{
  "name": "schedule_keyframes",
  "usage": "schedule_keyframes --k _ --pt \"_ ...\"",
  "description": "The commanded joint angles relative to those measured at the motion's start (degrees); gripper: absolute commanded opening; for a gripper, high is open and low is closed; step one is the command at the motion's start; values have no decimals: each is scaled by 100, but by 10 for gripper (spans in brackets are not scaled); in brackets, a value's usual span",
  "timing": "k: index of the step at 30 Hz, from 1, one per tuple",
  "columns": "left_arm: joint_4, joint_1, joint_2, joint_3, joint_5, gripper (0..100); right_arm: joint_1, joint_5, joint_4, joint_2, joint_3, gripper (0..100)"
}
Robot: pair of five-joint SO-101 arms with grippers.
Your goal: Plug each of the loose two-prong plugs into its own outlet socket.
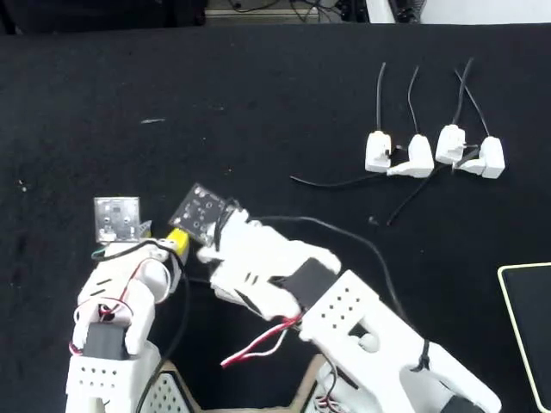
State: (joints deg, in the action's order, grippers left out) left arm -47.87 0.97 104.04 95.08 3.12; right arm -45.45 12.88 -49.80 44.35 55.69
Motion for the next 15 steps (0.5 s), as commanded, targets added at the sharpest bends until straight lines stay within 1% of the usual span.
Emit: schedule_keyframes --k 1,6,13,15 --pt "35 242 26 -22 -70 205 -105 -334 387 -13 -374 10" --pt "35 233 26 -13 -70 205 -105 -466 431 -13 -391 10" --pt "35 233 26 -13 -70 205 -114 -1222 703 -31 -356 10" --pt "35 233 26 -13 -70 205 -123 -1310 712 -40 -356 10"
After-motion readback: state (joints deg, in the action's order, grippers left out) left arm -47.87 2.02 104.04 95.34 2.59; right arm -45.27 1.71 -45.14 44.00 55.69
